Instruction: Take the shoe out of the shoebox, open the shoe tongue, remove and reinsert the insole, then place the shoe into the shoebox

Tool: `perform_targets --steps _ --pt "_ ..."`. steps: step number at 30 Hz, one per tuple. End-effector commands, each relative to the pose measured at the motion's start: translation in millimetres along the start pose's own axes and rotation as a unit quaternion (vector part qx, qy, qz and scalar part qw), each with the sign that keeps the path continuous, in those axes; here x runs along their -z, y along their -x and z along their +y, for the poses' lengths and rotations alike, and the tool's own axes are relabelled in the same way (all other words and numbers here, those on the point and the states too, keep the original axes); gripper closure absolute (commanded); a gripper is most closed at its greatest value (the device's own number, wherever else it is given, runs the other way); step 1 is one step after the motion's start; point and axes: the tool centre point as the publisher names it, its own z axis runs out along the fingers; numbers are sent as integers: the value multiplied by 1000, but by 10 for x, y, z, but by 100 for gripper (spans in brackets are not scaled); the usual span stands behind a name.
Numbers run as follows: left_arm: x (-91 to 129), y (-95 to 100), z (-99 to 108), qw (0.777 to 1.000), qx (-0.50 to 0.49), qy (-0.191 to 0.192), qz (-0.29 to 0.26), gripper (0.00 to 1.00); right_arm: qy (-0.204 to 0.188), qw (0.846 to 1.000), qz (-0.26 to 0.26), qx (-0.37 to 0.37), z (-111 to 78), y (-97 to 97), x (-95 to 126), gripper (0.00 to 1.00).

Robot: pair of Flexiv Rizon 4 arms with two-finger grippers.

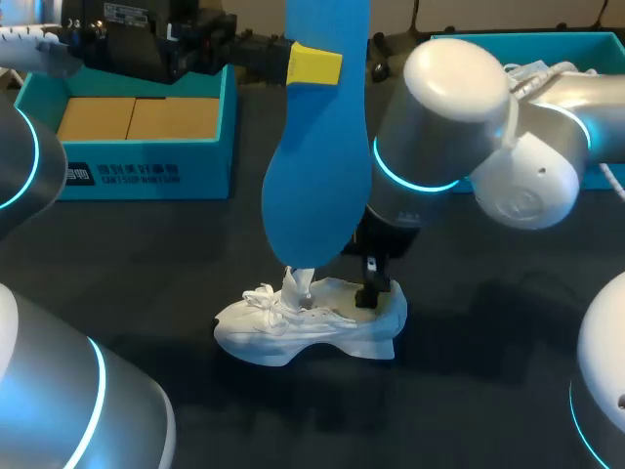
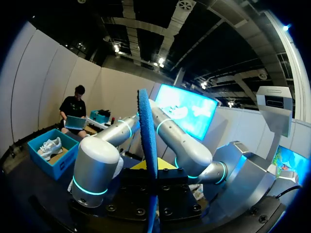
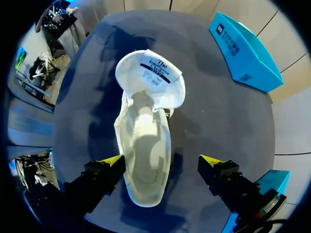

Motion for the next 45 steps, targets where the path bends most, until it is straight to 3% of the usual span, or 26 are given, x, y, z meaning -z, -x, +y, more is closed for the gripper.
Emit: perform_targets --steps 1,20,22,24,33,35,38,42,45 --pt "-10 9 -11 1000 0 2 0 100 -7 1000 14 2 120 65 -192 0" --pt "-10 9 -11 1000 0 2 0 100 -10 999 33 -2 183 51 -511 0" --pt "-10 9 -11 1000 0 2 0 100 -15 999 36 -7 166 35 -540 13" --pt "-10 9 -11 1000 0 2 0 100 -15 999 39 -9 148 28 -562 20" --pt "-10 9 -11 1000 0 2 0 100 -17 999 47 -11 131 13 -633 36" --pt "-10 9 -11 1000 0 2 0 100 -18 999 50 -11 135 8 -648 51" --pt "-10 9 -11 1000 0 2 0 100 -23 998 55 -11 145 0 -662 60" --pt "-10 9 -11 1000 0 2 0 100 -26 998 58 -12 148 -5 -687 100" --pt "-10 9 -11 1000 0 2 0 100 -29 998 63 -10 155 -23 -696 100"
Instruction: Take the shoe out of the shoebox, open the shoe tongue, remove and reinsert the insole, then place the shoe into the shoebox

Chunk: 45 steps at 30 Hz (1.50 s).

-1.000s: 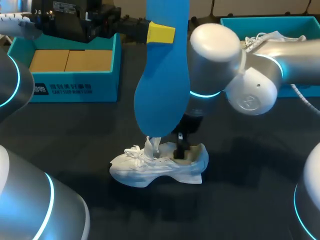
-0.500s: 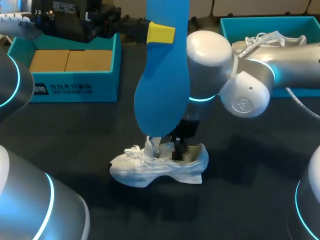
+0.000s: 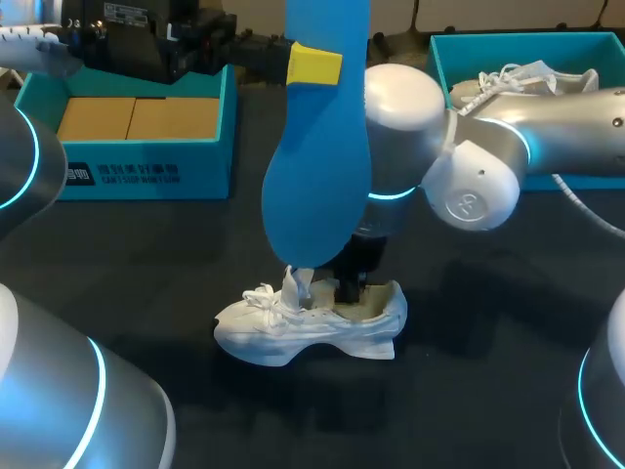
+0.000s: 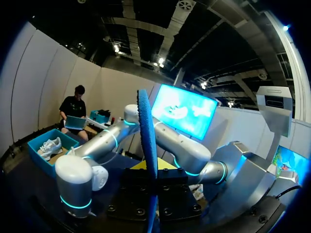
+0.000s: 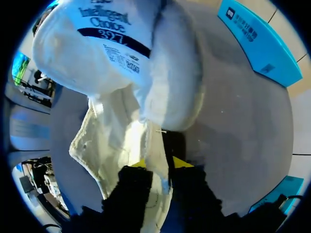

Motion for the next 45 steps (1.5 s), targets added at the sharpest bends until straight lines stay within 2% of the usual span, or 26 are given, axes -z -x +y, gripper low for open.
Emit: perform_targets --steps 1,10,21,24,29,33,35,36,45 --pt "-10 9 -11 1000 0 2 0 100 -8 1000 5 2 54 -7 -44 100" --pt "-10 9 -11 1000 0 2 0 100 -22 1000 5 -17 53 -82 70 100" --pt "-10 9 -11 1000 0 2 0 100 -32 995 -3 -90 -54 -333 496 100" --pt "-10 9 -11 1000 0 2 0 100 -19 993 -3 -120 -75 -437 598 100" --pt "-10 9 -11 1000 0 2 0 100 2 975 -11 -222 -115 -626 710 100" --pt "-10 9 -11 1000 0 2 0 100 57 944 -41 -324 -109 -803 743 100" --pt "-10 9 -11 1000 0 2 0 100 65 925 -57 -371 -97 -882 739 100" --pt "-10 9 -11 1000 0 2 0 100 61 922 -63 -377 -62 -926 734 100" --pt "-10 9 -11 1000 0 2 0 100 61 922 -63 -377 -62 -926 734 100"
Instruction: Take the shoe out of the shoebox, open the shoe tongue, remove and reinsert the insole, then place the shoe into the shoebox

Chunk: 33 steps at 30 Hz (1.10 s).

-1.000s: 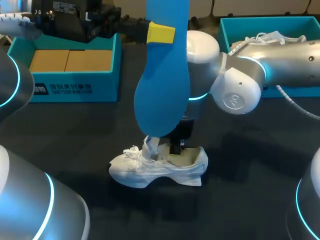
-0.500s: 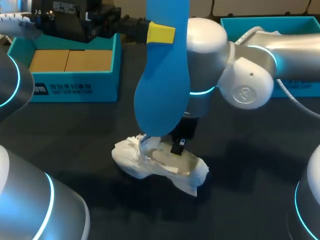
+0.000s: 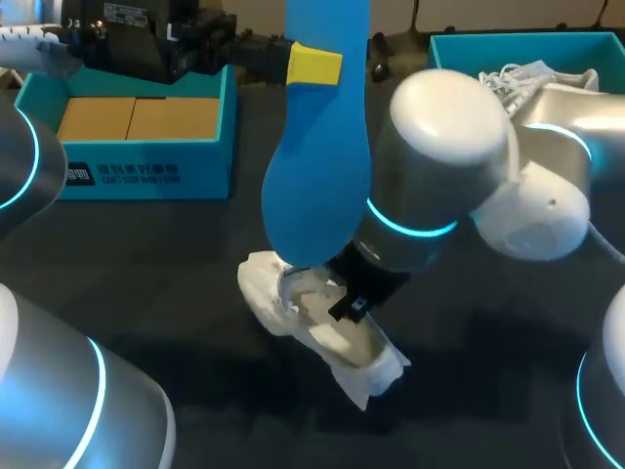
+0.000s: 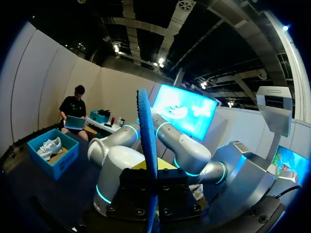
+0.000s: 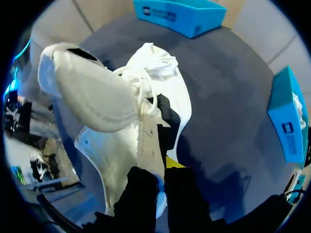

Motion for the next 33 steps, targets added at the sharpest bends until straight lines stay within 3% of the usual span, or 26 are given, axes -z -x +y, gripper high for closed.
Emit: perform_targets --steps 1,6,8,13,21,33 --pt "-10 9 -11 1000 0 2 0 100 25 1000 0 -1 -58 -3 16 100" --pt "-10 9 -11 1000 0 2 0 100 25 1000 0 -1 -58 -3 16 100" --pt "-10 9 -11 1000 0 2 0 100 49 997 9 -55 -68 30 31 100" --pt "-10 9 -11 1000 0 2 0 100 61 983 9 -172 -152 116 101 100" --pt "-10 9 -11 1000 0 2 0 100 82 957 16 -277 -217 181 101 100" --pt "-10 9 -11 1000 0 2 0 100 67 949 51 -305 -190 161 -195 100"
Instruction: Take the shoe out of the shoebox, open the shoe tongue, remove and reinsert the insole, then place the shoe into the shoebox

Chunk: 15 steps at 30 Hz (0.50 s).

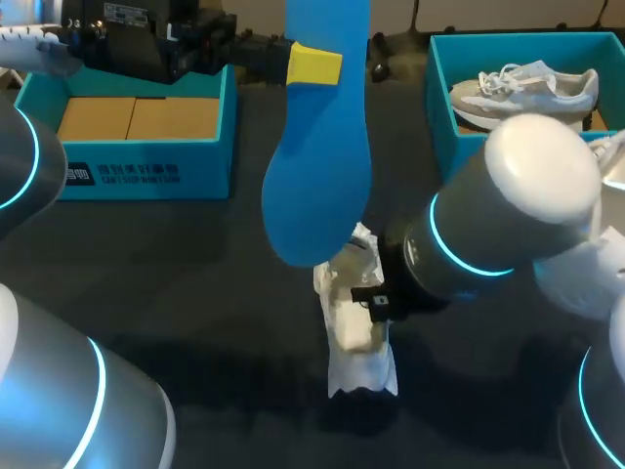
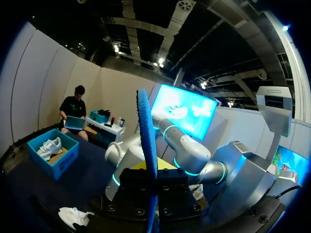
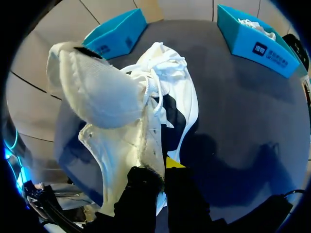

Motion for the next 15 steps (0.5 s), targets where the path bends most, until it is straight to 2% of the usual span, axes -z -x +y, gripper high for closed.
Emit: perform_targets --steps 1,15 --pt "-10 9 -10 1000 0 2 0 100 -10 1000 26 -1 8 26 -231 100" --pt "-10 9 -10 1000 0 2 0 100 -35 997 69 -16 4 76 -672 100"
